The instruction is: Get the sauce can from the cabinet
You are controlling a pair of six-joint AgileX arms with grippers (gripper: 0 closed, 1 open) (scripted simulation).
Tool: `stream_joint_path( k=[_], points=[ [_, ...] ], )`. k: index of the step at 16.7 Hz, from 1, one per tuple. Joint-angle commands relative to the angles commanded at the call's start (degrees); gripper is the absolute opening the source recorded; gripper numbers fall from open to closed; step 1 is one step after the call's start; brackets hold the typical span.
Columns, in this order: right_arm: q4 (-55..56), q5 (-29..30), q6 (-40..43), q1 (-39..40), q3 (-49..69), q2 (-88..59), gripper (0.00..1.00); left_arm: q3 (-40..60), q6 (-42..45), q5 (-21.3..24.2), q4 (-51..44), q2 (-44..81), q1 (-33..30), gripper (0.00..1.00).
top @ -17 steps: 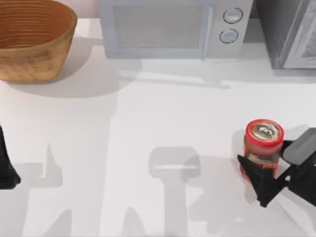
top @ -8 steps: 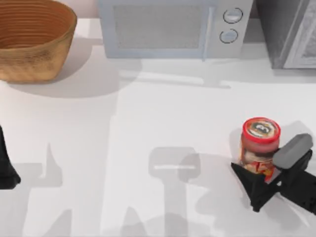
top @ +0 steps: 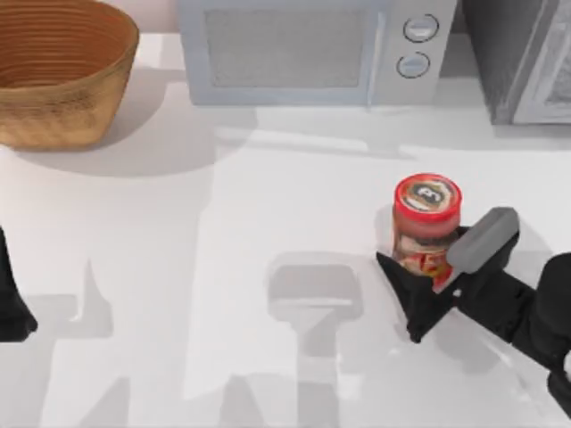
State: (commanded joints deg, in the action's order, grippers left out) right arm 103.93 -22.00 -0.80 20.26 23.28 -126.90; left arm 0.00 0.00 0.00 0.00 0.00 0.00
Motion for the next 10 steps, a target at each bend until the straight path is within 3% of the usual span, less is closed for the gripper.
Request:
stream_joint_path(
  k=[2, 10],
  points=[
    [0.0, 0.0, 0.0, 0.0, 0.0, 0.0, 0.0, 0.0, 0.0, 0.0, 0.0, 0.0, 0.0, 1.0],
    [0.0, 0.0, 0.0, 0.0, 0.0, 0.0, 0.6, 0.0, 0.0, 0.0, 0.0, 0.0, 0.0, 1.0]
  ],
)
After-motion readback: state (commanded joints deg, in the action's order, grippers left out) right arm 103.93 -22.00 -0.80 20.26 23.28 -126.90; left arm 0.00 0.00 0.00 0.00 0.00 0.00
